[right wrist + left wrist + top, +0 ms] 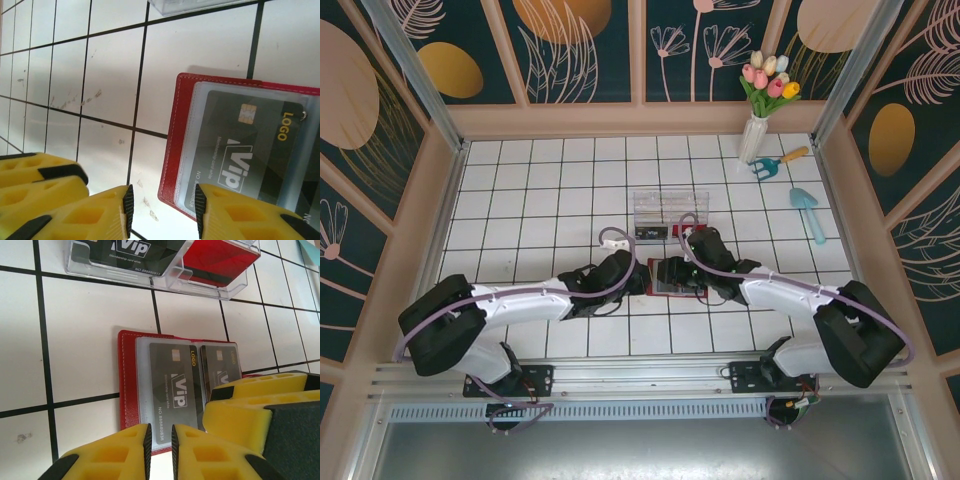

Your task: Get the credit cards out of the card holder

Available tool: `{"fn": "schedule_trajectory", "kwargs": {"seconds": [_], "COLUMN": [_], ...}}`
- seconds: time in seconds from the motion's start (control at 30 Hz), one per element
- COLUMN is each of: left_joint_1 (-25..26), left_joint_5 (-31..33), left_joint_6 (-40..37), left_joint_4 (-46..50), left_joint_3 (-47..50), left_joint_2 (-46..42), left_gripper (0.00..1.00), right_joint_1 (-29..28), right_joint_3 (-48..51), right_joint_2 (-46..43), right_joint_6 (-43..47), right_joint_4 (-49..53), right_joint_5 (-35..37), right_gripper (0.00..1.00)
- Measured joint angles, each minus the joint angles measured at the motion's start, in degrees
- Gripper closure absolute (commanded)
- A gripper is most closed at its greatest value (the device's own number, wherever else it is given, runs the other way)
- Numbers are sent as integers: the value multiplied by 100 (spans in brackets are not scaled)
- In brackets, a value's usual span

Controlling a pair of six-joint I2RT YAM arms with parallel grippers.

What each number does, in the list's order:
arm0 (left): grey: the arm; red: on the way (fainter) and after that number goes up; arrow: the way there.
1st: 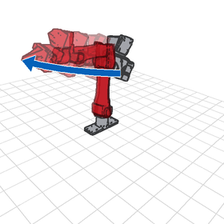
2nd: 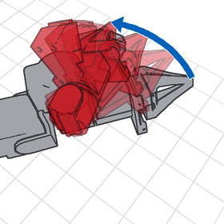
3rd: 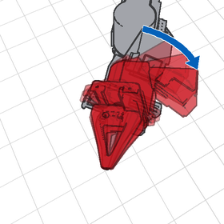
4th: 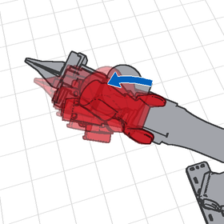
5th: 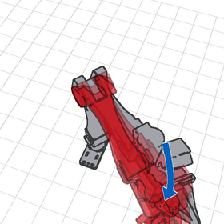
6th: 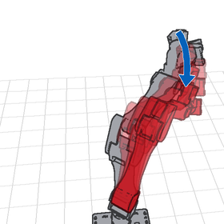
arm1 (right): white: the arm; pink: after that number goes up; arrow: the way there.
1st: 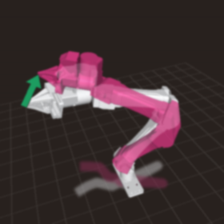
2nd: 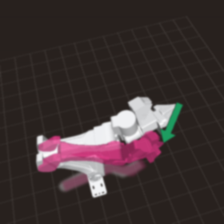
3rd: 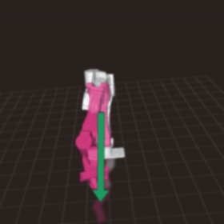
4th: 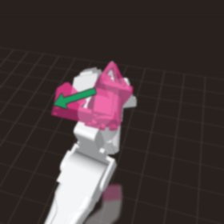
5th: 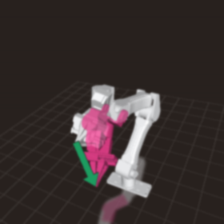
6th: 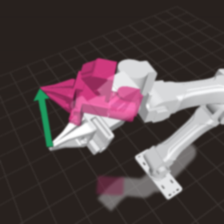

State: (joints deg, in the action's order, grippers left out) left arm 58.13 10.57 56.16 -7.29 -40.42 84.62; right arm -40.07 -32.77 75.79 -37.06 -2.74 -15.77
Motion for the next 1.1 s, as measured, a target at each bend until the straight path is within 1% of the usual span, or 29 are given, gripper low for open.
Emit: {"fn": "schedule_trajectory", "kwargs": {"seconds": [0.07, 0.2, 0.37, 0.5, 0.67, 0.77, 0.97, 1.1], "left_joint_1": [0, -2, -4, -4, -22, -39, -39, -39], "left_joint_5": [-50, -232, -391, -411, -407, -409, -424, -450], "left_joint_6": [-20, -92, -258, -348, -363, -341, -297, -293], "left_joint_4": [-9, -39, -42, -52, 7, 57, 13, -4], "left_joint_3": [-2, -142, -507, -767, -914, -914, -914, -914], "left_joint_2": [105, 619, 1143, 1342, 1670, 1799, 1810, 1818], "left_gripper": [80, 81, 82, 82, 86, 88, 88, 89], "right_joint_1": [24, 153, 461, 627, 706, 734, 785, 817], "right_joint_3": [0, 39, 258, 363, 481, 520, 555, 619], "right_joint_2": [0, -4, -9, 103, 382, 452, 525, 601], "right_joint_6": [-31, -85, -105, -103, -107, -109, -133, -173], "right_joint_4": [11, 11, 9, -79, -282, -356, -605, -767], "right_joint_5": [76, 160, 190, 39, -243, -348, -588, -715], "right_gripper": [66, 68, 72, 73, 74, 74, 78, 79]}}
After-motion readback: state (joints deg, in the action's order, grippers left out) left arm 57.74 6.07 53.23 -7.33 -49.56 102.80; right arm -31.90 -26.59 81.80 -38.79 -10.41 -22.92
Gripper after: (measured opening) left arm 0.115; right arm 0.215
